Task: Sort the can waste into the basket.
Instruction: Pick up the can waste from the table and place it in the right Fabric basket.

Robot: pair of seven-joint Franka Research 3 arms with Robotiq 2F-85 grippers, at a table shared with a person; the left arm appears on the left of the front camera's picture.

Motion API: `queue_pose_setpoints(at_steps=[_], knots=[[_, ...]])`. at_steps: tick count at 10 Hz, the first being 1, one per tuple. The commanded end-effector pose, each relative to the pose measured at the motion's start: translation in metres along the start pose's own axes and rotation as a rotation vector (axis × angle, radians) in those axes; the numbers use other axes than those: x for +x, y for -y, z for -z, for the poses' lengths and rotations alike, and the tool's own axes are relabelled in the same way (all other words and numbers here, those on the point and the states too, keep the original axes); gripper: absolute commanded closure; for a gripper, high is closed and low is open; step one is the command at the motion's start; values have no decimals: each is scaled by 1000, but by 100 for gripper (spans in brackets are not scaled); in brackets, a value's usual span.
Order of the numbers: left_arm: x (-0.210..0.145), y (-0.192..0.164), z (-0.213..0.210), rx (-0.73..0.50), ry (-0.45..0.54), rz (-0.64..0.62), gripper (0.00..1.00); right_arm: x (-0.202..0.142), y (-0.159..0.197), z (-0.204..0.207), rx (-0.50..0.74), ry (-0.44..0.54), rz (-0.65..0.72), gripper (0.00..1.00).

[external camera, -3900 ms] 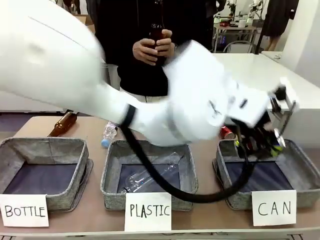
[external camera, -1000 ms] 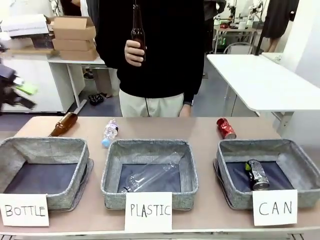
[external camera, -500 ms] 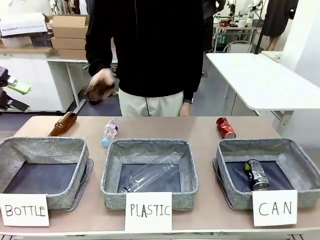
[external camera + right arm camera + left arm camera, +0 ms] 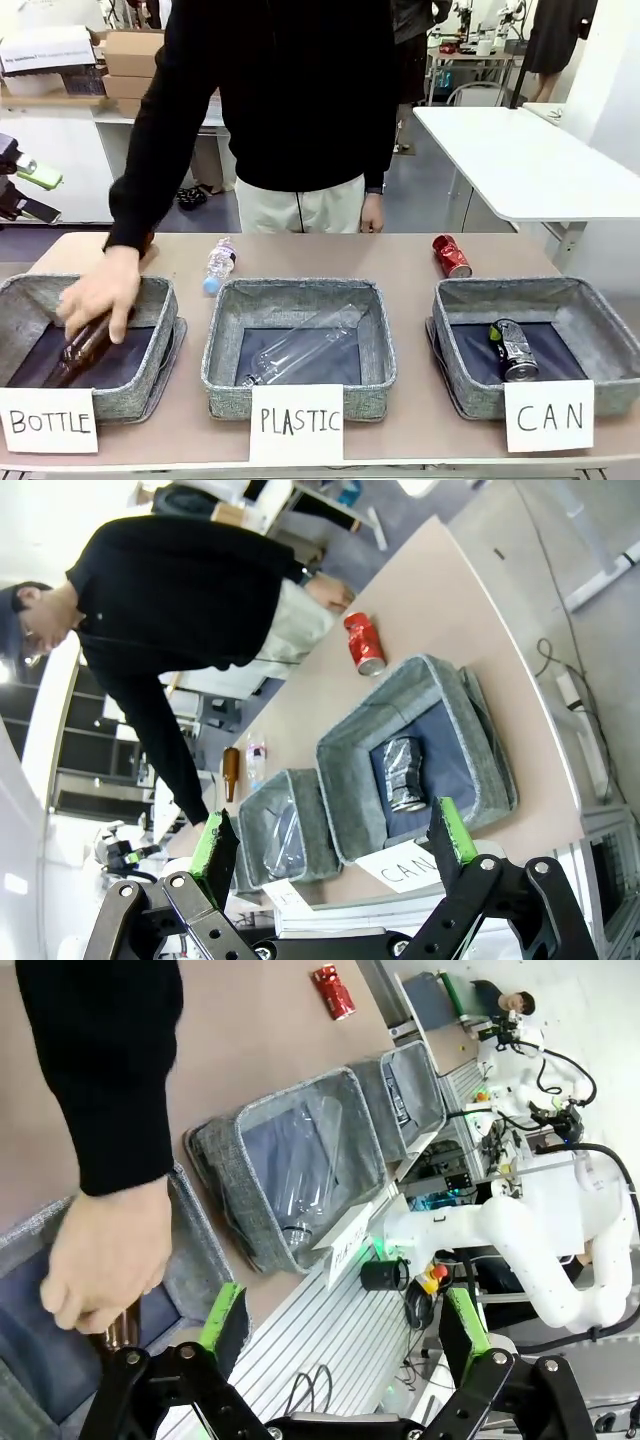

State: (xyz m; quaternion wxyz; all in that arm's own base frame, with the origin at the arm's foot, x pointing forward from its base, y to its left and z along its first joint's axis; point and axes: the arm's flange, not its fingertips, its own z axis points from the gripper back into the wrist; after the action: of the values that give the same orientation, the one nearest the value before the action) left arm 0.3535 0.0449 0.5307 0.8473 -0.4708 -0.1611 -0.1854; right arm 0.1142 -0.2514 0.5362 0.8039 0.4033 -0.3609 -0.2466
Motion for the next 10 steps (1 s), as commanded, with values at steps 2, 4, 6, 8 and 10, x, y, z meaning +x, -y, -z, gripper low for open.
queue_pose_setpoints(at_steps=[2,4,6,8,10], knots=[[1,0,-4,-5,-18,16,0,-2,1,-6,4,23,-7,0],[1,0,-4,-5,-18,16,0,0,0,0,0,0,0,0],[1,0,-4,-5,-18,16,0,-1,-75,75,-282,36,-413,0],[1,0,-4,-5,-18,16,0,10,-129,168,-419,-27,-706,0],[1,0,-4,-5,-18,16,0,11,-155,246,-555,-34,-855,0]])
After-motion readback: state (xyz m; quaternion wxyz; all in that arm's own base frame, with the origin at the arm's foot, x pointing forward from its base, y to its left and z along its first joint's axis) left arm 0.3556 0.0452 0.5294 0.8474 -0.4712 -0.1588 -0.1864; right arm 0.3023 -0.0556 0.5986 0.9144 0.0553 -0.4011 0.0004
